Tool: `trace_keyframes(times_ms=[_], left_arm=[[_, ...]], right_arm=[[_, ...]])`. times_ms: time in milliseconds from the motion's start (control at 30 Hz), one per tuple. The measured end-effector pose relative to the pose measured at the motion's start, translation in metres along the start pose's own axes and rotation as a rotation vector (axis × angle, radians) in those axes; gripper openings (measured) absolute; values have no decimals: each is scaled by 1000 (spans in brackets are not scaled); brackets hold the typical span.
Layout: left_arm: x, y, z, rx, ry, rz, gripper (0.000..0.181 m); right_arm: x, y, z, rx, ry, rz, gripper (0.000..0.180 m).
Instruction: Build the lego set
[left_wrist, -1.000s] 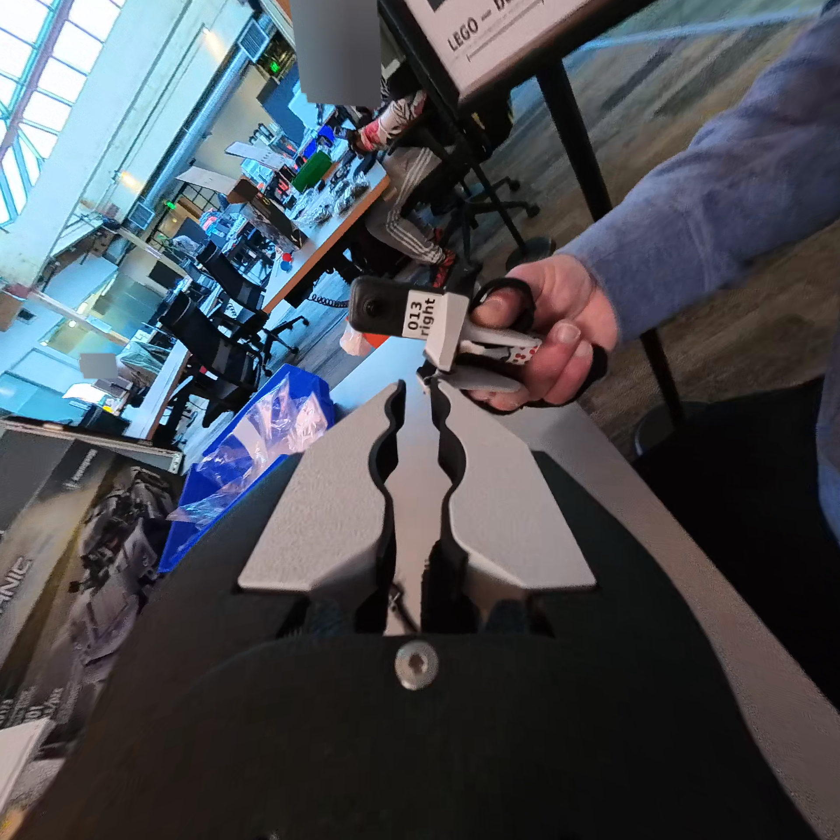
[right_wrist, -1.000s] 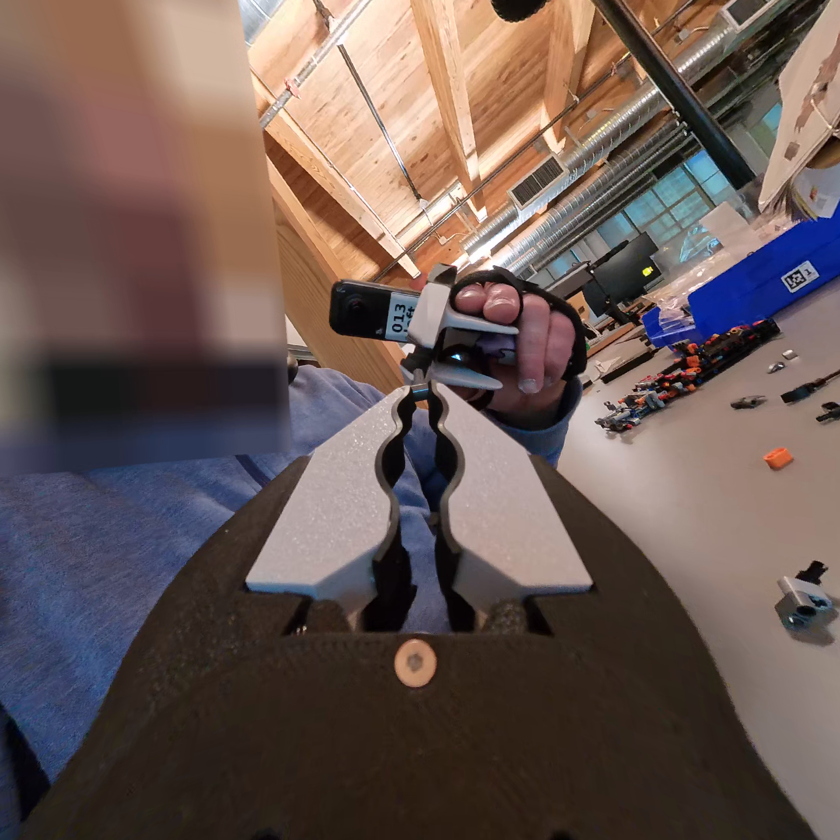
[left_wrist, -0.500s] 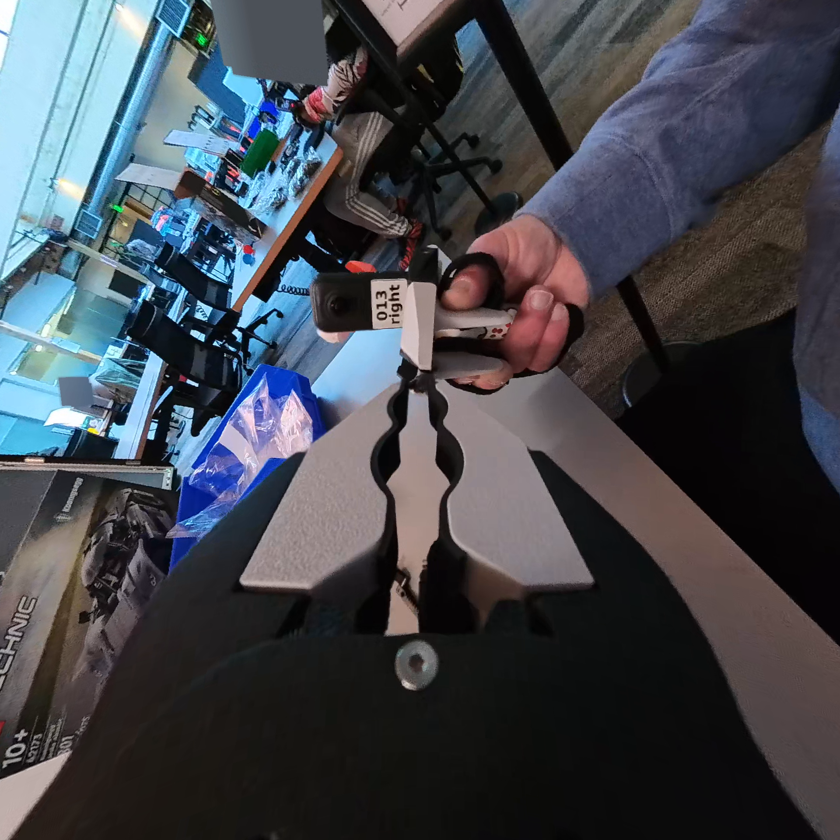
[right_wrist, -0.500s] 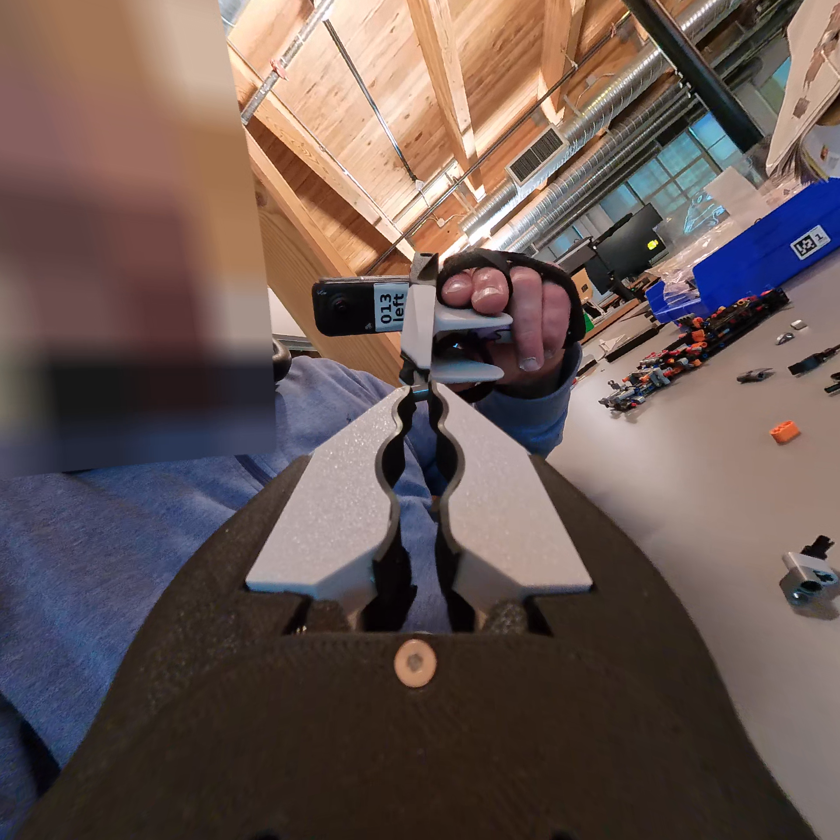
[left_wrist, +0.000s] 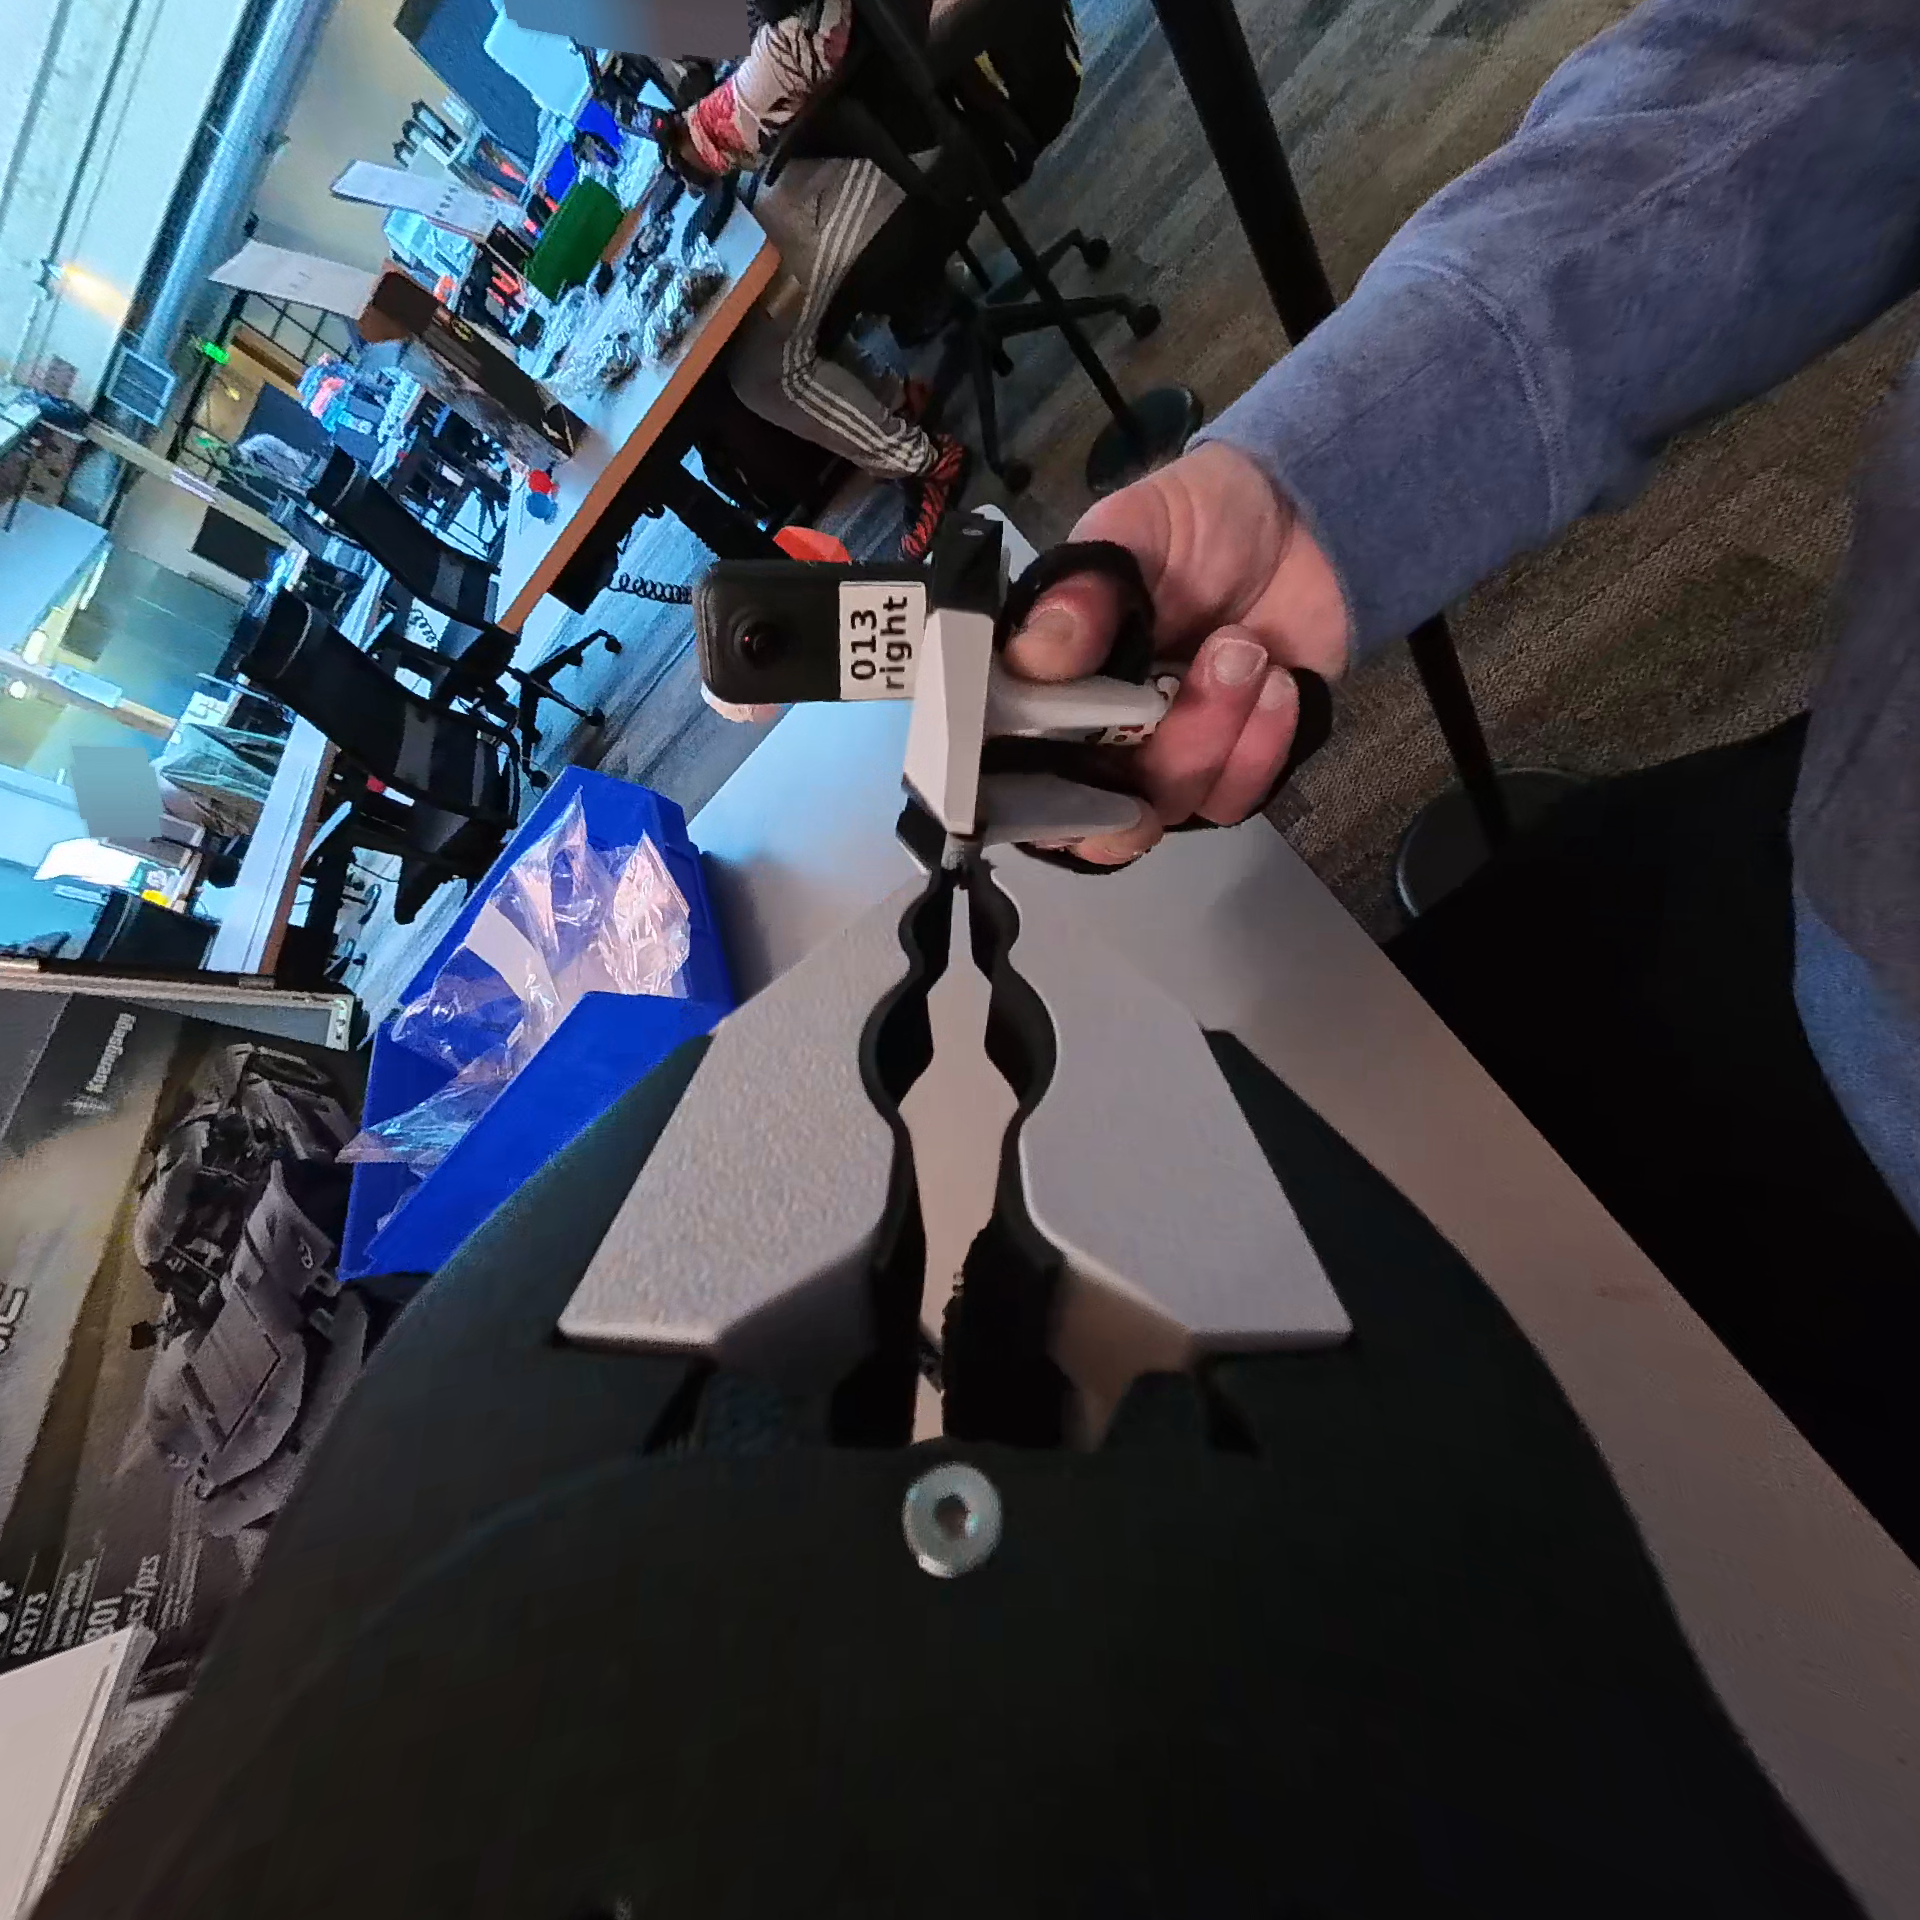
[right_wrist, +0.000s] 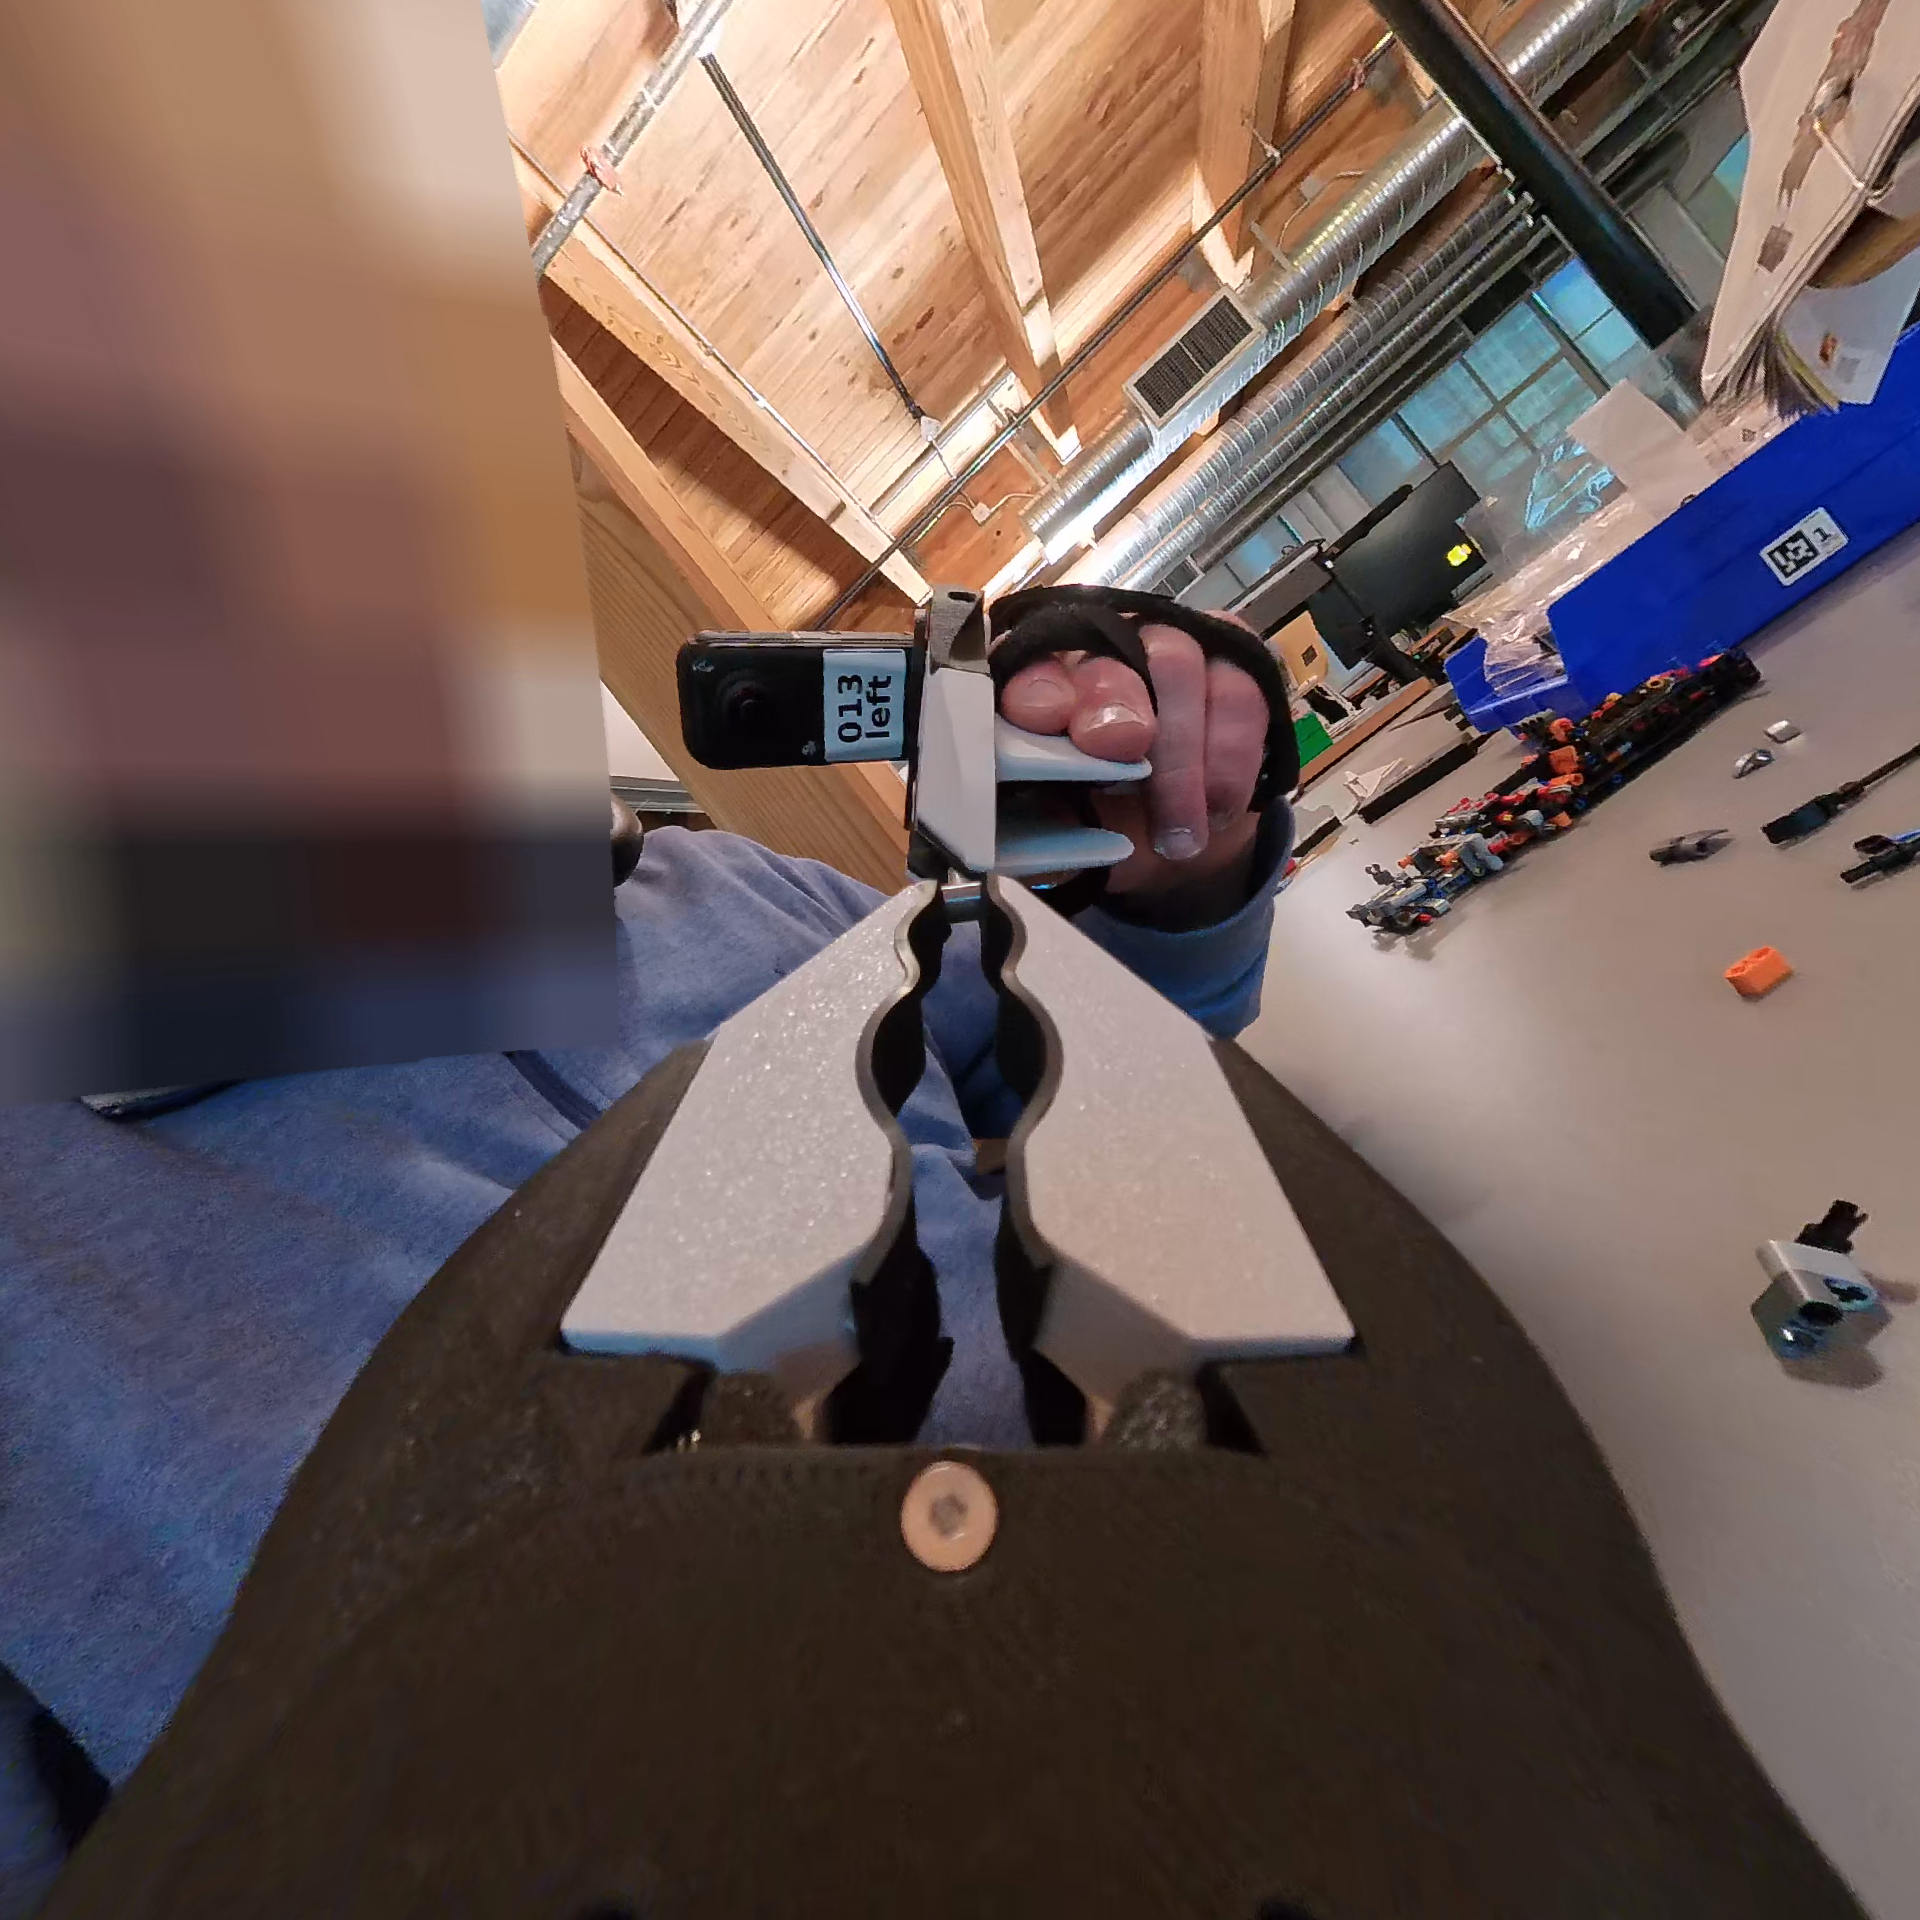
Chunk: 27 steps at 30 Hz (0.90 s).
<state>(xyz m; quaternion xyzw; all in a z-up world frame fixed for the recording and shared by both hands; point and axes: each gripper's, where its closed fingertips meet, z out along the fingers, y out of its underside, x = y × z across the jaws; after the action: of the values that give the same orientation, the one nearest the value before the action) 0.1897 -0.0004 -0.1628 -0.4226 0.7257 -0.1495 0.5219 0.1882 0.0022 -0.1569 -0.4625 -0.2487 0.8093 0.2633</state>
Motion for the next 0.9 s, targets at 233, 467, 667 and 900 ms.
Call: trace_keyframes(times_ms=[233, 467, 667, 900], left_arm=[[-3, -1, 1, 22, -14, -22, 1], [-10, 6, 2, 36, -10, -166, 2], [-13, 14, 3, 44, 38, -341, 2], [-12, 15, 7, 146, 204, -703, 2]], right_arm=[[-1, -3, -1, 10, 10, 2, 4], [4, -16, -3, 56, 124, -92, 11], [12, -9, -6, -208, 494, -533, 23], [20, -13, -2, -654, 984, -1313, 19]])
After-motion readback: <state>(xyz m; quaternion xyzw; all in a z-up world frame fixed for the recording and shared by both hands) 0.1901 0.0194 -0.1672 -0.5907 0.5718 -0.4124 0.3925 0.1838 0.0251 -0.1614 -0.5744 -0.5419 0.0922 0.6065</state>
